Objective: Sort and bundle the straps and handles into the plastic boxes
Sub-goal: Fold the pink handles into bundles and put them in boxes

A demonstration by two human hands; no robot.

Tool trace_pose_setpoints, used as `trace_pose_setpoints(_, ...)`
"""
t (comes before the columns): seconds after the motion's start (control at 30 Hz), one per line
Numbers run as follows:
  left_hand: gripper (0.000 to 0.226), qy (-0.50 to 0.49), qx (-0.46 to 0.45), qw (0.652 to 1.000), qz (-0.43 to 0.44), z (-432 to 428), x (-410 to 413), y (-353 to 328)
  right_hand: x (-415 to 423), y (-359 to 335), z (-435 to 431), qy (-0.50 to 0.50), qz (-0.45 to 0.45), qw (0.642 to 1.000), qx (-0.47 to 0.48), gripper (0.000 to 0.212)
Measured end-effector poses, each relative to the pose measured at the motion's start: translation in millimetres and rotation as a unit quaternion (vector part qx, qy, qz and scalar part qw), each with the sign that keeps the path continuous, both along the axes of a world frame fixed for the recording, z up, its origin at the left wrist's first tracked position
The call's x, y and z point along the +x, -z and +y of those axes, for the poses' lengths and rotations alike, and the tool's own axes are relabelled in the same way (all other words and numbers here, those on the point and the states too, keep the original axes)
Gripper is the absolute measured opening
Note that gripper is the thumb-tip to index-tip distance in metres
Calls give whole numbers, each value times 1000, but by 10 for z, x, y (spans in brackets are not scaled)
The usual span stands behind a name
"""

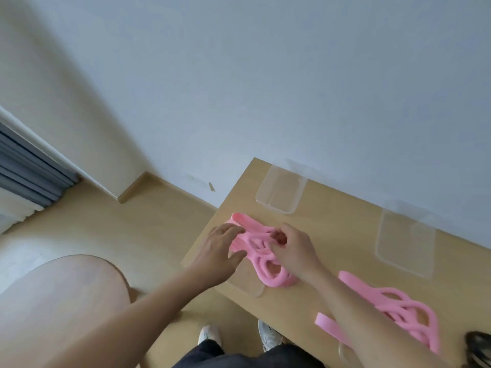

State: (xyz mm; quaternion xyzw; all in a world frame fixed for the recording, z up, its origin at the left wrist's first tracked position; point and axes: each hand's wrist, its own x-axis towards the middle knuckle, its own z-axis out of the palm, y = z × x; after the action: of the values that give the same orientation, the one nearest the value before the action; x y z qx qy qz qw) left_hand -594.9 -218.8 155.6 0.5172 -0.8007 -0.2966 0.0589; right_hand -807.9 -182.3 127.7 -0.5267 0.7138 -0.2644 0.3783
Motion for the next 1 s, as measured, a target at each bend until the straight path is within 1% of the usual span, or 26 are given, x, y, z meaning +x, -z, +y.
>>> trace_pose_setpoints(0.07, 50, 39, 5, 999, 20, -176, -74, -65, 15, -164, -91, 34, -96, 995, 2, 9)
trace_pose_setpoints(0.13, 48, 68, 24, 996, 48, -364, -130, -143, 61, -371, -180, 68, -162, 984, -30, 7)
trace_pose_setpoints(0.2, 38, 82, 69, 991, 83, -540, -143, -259, 122, -611, -238, 117, -221, 966, -61, 12)
trace_pose_setpoints(0.27, 18, 96, 116, 981, 122, -688, -135, -365, 186, -850, -258, 164, -256, 949, -90, 15)
trace_pose_setpoints(0.3, 13, 104, 134, 975, 143, -753, -134, -420, 209, -955, -251, 185, -269, 940, -103, 14)
trace_pose_setpoints(0.37, 15, 116, 164, 959, 198, -858, -142, -559, 228, -1137, -221, 223, -303, 917, -131, 12)
trace_pose_setpoints(0.43, 16, 129, 202, 935, 260, -926, -166, -714, 226, -1297, -187, 260, -323, 898, -150, 13)
trace_pose_setpoints(0.47, 16, 139, 221, 923, 284, -945, -185, -788, 229, -1379, -174, 281, -316, 893, -155, 14)
trace_pose_setpoints(0.53, 15, 154, 243, 904, 316, -938, -236, -924, 210, -1556, -156, 321, -258, 898, -155, 22)
trace_pose_setpoints(0.6, 14, 154, 254, 888, 351, -894, -300, -1041, 173, -1762, -136, 340, -210, 902, -162, 29)
trace_pose_setpoints(0.67, 14, 143, 265, 870, 390, -845, -365, -1160, 130, -1969, -93, 336, -211, 896, -199, 27)
trace_pose_setpoints(0.73, 15, 133, 277, 855, 417, -804, -423, -1286, 122, -2165, -30, 311, -224, 889, -251, 21)
trace_pose_setpoints(0.8, 19, 131, 291, 840, 439, -776, -479, -1421, 133, -2301, 30, 270, -199, 894, -298, 17)
trace_pose_setpoints(0.87, 25, 143, 312, 816, 466, -755, -511, -1556, 157, -2383, 82, 233, -115, 908, -329, 9)
trace_pose_setpoints(0.9, 28, 154, 323, 803, 477, -747, -518, -1622, 164, -2404, 110, 216, -71, 911, -344, 9)
trace_pose_setpoints(0.93, 28, 165, 329, 793, 485, -738, -517, -1683, 171, -2417, 138, 197, -32, 912, -360, 12)
trace_pose_setpoints(1.0, 29, 180, 326, 785, 495, -708, -520, -1779, 180, -2434, 193, 165, 57, 905, -388, 18)
